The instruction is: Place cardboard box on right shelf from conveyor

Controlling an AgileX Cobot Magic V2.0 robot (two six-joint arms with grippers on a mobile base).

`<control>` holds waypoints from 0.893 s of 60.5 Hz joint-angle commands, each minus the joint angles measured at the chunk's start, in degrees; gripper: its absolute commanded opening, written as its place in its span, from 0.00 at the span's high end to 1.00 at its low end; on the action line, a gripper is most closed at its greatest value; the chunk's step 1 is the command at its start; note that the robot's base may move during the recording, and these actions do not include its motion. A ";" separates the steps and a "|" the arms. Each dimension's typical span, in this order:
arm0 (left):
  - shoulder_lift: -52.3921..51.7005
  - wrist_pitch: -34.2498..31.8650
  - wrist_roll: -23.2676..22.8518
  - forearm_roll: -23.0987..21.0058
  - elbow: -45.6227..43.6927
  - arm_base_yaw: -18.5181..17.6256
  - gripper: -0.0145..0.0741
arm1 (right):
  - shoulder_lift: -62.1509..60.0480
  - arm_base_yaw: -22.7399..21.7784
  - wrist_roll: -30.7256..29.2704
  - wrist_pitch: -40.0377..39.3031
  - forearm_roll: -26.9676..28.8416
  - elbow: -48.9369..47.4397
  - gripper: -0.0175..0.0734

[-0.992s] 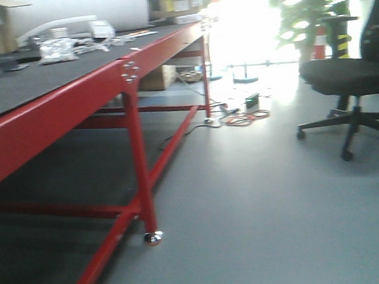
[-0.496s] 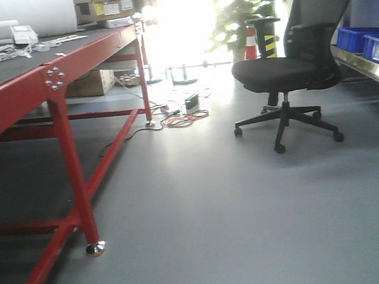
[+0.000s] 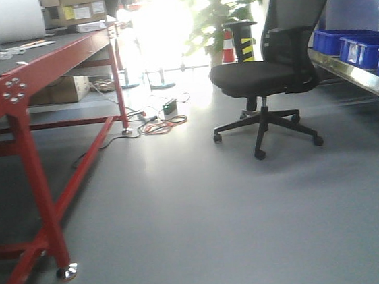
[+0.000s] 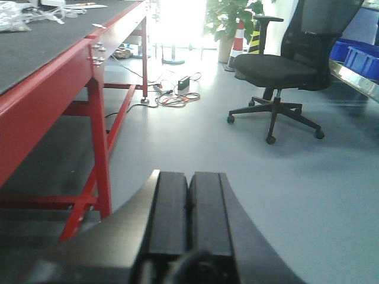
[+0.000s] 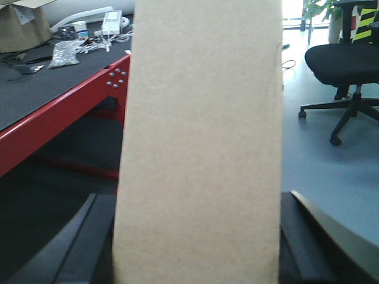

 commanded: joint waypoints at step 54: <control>-0.83 -4.84 0.01 -0.34 0.47 5.21 0.97 | 0.73 -0.33 -0.51 -5.60 -1.48 -1.46 0.58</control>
